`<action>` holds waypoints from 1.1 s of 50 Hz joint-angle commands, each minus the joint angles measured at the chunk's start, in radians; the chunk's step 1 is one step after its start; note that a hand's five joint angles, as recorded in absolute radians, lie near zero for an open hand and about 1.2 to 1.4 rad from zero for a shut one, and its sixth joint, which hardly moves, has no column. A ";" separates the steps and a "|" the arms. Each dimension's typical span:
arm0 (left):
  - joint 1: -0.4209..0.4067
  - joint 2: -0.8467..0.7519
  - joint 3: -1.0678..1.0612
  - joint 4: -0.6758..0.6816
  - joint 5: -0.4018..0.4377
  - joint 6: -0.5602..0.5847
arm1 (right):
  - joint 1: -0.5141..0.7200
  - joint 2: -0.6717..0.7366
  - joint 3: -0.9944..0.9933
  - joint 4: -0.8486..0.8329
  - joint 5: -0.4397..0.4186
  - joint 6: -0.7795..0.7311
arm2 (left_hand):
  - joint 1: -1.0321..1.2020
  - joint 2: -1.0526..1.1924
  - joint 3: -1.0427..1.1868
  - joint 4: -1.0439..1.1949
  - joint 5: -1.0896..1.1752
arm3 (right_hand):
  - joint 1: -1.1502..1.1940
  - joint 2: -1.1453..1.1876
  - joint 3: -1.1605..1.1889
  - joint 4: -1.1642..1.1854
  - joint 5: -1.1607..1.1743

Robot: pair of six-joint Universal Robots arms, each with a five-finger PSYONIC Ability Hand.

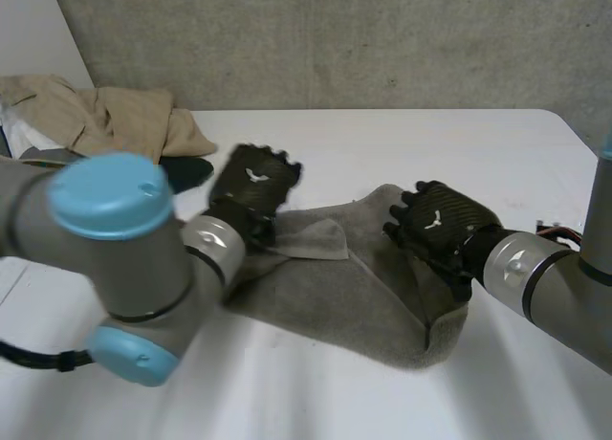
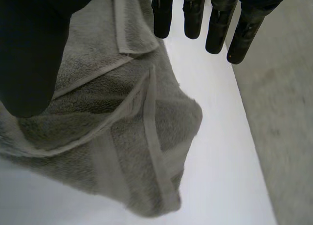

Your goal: Fold the laundry.

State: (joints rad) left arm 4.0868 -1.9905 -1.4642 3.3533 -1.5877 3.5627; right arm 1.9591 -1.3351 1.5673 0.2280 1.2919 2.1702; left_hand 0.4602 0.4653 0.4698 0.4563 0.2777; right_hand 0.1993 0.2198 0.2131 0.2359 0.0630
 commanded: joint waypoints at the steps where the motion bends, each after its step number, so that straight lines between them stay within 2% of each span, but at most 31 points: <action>1: -0.072 -0.287 0.227 -0.005 0.020 0.043 | -0.012 0.088 -0.003 -0.015 -0.131 -0.323 | 0.023 0.018 0.014 0.027 0.031 | -0.025 -0.045 -0.039 -0.061 -0.063; 7: -0.080 -0.402 0.341 -0.008 0.020 0.165 | -0.017 0.143 0.005 -0.110 -0.134 -0.432 | 0.032 0.027 0.023 0.036 0.040 | -0.025 -0.045 -0.039 -0.061 -0.063; 12: -0.074 -0.462 0.375 -0.012 0.020 0.199 | -0.023 0.204 -0.009 -0.154 -0.138 -0.429 | 0.076 0.071 0.066 0.080 0.084 | 0.021 0.000 0.007 -0.016 -0.018; 18: -0.069 -0.511 0.427 -0.041 0.025 0.205 | -0.029 0.252 -0.024 -0.157 -0.138 -0.429 | 0.296 0.291 0.287 0.300 0.304 | 0.138 0.117 0.124 0.101 0.100; 21: -0.062 -0.537 0.461 -0.066 0.038 0.205 | -0.031 0.280 -0.033 -0.159 -0.137 -0.429 | 0.484 0.479 0.474 0.488 0.492 | 0.241 0.220 0.227 0.204 0.202; 25: -0.046 -0.554 0.478 -0.078 0.043 0.205 | -0.045 0.303 -0.043 -0.168 -0.135 -0.429 | 0.786 0.781 0.776 0.790 0.794 | 0.698 0.677 0.684 0.661 0.659; 26: -0.046 -0.556 0.479 -0.078 0.043 0.205 | -0.054 0.304 -0.046 -0.171 -0.134 -0.428 | 0.880 0.875 0.870 0.884 0.888 | 0.934 0.914 0.921 0.898 0.896; 28: -0.046 -0.556 0.479 -0.075 0.035 0.205 | -0.063 0.304 -0.053 -0.174 -0.132 -0.426 | 0.936 0.931 0.926 0.940 0.944 | 1.196 1.175 1.182 1.159 1.158; 33: -0.023 -0.512 0.484 -0.072 0.006 0.203 | -0.086 0.292 -0.087 -0.177 -0.106 -0.403 | 0.936 0.931 0.926 0.940 0.944 | 1.197 1.176 1.183 1.160 1.159; 37: 0.027 -0.374 0.444 -0.075 -0.043 0.183 | -0.104 0.271 -0.113 -0.173 -0.043 -0.325 | 0.936 0.931 0.926 0.940 0.944 | 1.197 1.176 1.183 1.160 1.159; 42: 0.052 -0.223 0.299 -0.075 -0.046 0.159 | -0.160 0.202 -0.118 -0.138 0.030 -0.231 | 0.936 0.931 0.926 0.940 0.944 | 1.197 1.176 1.183 1.160 1.159; 47: 0.098 -0.084 0.136 -0.080 -0.037 0.150 | -0.209 0.157 -0.090 -0.027 0.029 -0.224 | 0.936 0.931 0.926 0.940 0.944 | 1.197 1.176 1.183 1.160 1.159; 48: 0.110 -0.049 0.089 -0.078 -0.032 0.146 | -0.216 0.154 -0.092 -0.013 0.021 -0.213 | 0.936 0.931 0.926 0.940 0.944 | 1.085 1.064 1.071 1.048 1.046; 50: 0.116 -0.021 0.055 -0.077 -0.025 0.143 | -0.224 0.146 -0.087 -0.006 -0.008 -0.195 | 0.936 0.931 0.926 0.940 0.944 | 0.389 0.368 0.375 0.352 0.350; 55: 0.119 0.015 0.025 -0.071 -0.002 0.137 | -0.233 0.122 -0.096 -0.038 -0.104 -0.139 | 0.936 0.931 0.926 0.940 0.944 | 0.411 0.391 0.397 0.375 0.373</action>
State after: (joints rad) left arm 4.1973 -2.0206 -1.3890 3.2769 -1.6142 3.7061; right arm 1.7404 -1.1896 1.4748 0.2005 1.2891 1.9782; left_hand 1.1357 1.1957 1.1867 1.1979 0.9658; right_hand 0.4956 0.5711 0.5783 0.5795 0.4103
